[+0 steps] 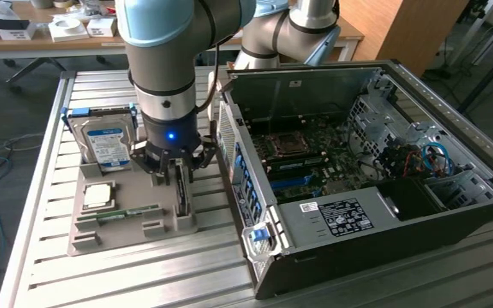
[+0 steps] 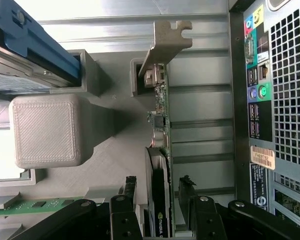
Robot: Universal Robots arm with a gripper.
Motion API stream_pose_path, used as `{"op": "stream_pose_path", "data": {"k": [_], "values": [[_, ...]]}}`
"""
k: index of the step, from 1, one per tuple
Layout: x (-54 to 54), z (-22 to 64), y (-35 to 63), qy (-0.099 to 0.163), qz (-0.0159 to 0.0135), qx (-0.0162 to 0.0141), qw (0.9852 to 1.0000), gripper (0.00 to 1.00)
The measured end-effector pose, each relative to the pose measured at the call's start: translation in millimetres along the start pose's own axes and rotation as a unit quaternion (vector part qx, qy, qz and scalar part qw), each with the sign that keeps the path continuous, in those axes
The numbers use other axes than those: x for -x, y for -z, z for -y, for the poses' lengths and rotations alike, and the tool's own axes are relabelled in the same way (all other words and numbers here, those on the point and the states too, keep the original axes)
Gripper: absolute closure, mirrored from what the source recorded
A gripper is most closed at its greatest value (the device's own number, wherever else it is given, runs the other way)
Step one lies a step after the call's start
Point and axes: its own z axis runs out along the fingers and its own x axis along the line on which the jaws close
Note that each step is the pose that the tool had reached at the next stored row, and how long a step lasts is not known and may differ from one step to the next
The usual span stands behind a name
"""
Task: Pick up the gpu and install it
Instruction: 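Pick up the gpu and move the gpu toward the slot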
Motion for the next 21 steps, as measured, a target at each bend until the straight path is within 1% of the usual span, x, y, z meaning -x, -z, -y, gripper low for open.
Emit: {"op": "stream_pose_path", "data": {"k": [4,11,21], "values": [[0.0,0.0,-0.9,0.000,0.0002,0.0002,1.0000,0.53],[-0.1,0.3,-6.9,0.000,0.0001,0.0001,1.0000,0.53],[-0.1,0.3,-7.3,0.000,0.0001,0.0001,1.0000,0.53]]}}
